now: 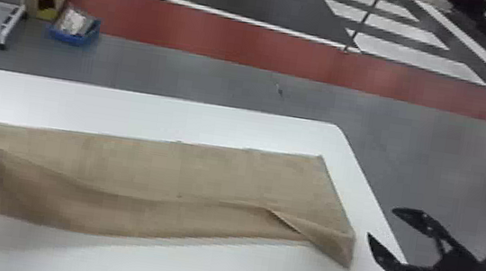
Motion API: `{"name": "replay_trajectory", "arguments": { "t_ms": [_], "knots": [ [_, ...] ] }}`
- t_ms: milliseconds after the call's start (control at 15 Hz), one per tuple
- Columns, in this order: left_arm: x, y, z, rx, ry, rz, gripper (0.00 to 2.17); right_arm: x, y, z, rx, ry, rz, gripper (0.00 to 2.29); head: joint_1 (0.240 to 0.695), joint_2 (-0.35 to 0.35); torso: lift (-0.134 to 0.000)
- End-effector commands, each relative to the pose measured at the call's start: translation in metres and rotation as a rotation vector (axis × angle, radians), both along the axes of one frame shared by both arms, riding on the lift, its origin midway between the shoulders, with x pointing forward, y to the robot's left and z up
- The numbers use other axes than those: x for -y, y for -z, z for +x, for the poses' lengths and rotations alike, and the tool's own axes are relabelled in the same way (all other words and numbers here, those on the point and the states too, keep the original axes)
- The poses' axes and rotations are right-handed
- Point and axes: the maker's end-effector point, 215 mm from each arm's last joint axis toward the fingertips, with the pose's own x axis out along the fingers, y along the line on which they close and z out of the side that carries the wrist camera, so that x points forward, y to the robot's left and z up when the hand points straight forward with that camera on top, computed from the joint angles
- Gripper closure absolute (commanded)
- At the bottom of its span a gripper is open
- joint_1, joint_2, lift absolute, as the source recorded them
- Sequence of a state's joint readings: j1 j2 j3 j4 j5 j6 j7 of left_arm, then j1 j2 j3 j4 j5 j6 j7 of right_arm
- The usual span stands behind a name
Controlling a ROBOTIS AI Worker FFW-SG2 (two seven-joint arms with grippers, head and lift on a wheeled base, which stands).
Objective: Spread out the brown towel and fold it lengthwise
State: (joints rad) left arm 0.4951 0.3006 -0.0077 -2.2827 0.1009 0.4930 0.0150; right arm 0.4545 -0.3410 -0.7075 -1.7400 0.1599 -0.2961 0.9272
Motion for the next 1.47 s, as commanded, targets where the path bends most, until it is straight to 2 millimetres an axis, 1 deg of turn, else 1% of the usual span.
{"name": "replay_trajectory", "arguments": {
  "t_ms": [0,133,200,333,467,533,800,933,1267,1400],
  "knots": [
    [0.006,-0.001,0.005,0.005,0.009,-0.001,1.55,0.005,0.037,0.000,-0.179,0.048,-0.002,0.41,0.695,-0.317,-0.124],
    [0.008,0.001,0.009,0.003,0.009,0.002,1.55,0.001,0.052,0.003,-0.258,0.055,-0.005,0.41,0.695,-0.322,-0.124],
    [0.008,0.001,0.010,0.004,0.010,0.002,1.55,0.004,0.057,0.005,-0.285,0.069,-0.006,0.41,0.695,-0.324,-0.124],
    [0.007,0.003,0.013,0.000,0.006,0.004,1.55,0.014,0.062,0.001,-0.332,0.100,0.015,0.41,0.695,-0.324,-0.124],
    [0.005,0.002,0.015,0.004,0.004,0.005,1.55,0.016,0.065,-0.001,-0.371,0.111,0.042,0.41,0.695,-0.333,-0.124],
    [0.006,0.000,0.017,0.008,0.005,0.005,1.55,0.017,0.066,-0.003,-0.398,0.112,0.068,0.47,0.695,-0.335,-0.124],
    [0.006,0.001,0.023,0.008,0.004,-0.001,1.55,0.019,0.074,-0.012,-0.464,0.131,0.120,0.47,0.695,-0.339,-0.124],
    [0.010,0.002,0.025,0.009,0.012,-0.001,1.55,0.022,0.079,-0.013,-0.483,0.149,0.118,0.47,0.695,-0.343,-0.124],
    [0.012,0.005,0.025,0.003,0.015,-0.002,1.55,0.005,0.087,-0.002,-0.506,0.136,0.123,0.47,0.695,-0.343,-0.124],
    [0.012,0.009,0.023,-0.005,0.015,-0.002,1.55,-0.007,0.095,0.004,-0.537,0.136,0.127,0.48,0.695,-0.330,-0.124]
  ]
}}
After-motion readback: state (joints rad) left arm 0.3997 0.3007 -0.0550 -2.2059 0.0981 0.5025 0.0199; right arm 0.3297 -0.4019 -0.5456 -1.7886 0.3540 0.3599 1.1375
